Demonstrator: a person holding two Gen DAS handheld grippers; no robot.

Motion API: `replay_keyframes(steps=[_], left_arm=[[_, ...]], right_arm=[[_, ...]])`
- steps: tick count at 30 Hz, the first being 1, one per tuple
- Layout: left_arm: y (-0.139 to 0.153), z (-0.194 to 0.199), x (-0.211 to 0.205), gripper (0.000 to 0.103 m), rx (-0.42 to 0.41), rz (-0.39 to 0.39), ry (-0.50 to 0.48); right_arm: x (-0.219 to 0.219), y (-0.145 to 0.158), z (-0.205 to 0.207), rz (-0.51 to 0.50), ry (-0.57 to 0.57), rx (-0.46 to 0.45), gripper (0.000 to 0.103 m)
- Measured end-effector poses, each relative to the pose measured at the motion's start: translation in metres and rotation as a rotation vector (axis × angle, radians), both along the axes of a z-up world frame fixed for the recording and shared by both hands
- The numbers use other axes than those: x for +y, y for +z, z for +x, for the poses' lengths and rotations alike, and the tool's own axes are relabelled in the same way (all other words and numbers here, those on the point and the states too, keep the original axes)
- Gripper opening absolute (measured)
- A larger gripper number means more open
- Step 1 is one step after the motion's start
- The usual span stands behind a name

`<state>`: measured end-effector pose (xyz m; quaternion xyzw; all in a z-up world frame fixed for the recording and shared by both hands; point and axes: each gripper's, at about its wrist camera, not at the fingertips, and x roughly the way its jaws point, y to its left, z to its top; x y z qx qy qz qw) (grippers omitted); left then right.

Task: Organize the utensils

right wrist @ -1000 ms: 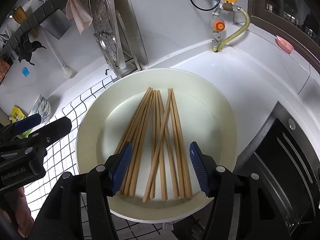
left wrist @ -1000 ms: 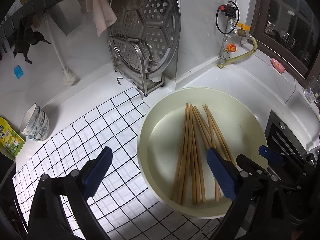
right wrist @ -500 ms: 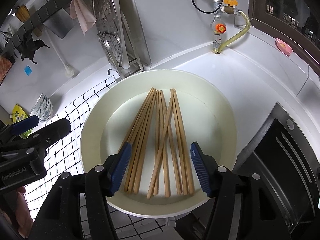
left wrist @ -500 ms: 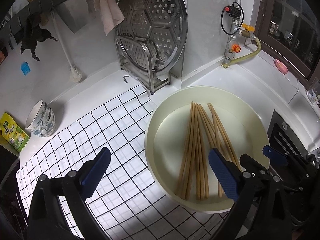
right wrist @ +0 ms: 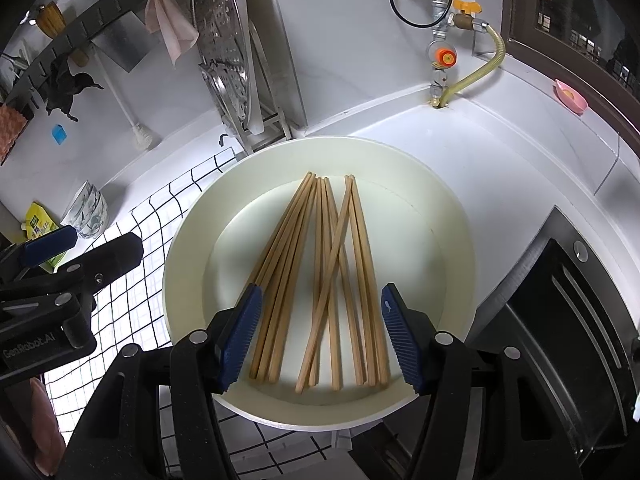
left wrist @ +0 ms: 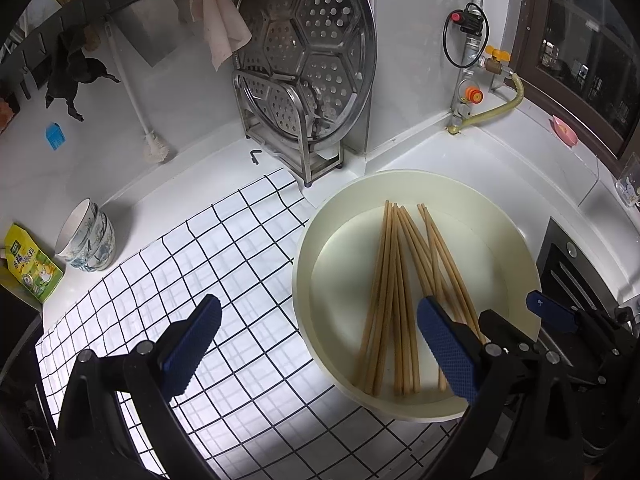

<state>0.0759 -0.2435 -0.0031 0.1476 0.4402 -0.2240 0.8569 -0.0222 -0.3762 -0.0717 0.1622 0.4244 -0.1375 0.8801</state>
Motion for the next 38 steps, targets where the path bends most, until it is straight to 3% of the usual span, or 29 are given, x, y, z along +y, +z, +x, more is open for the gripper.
replay_keyframes(steps=[13,38], left_arm=[[0.0007,0.0000,-0.0039,0.096,-0.023,0.039,0.011],[-0.0007,0.0031,-0.0020,0.096,0.009,0.009,0.017]], right_arm=[[0.0016,-0.0011,0.0008,-0.009,0.005,0.004,0.060],[0.0028,-0.0024,0.0027,-0.013,0.013,0.007,0.060]])
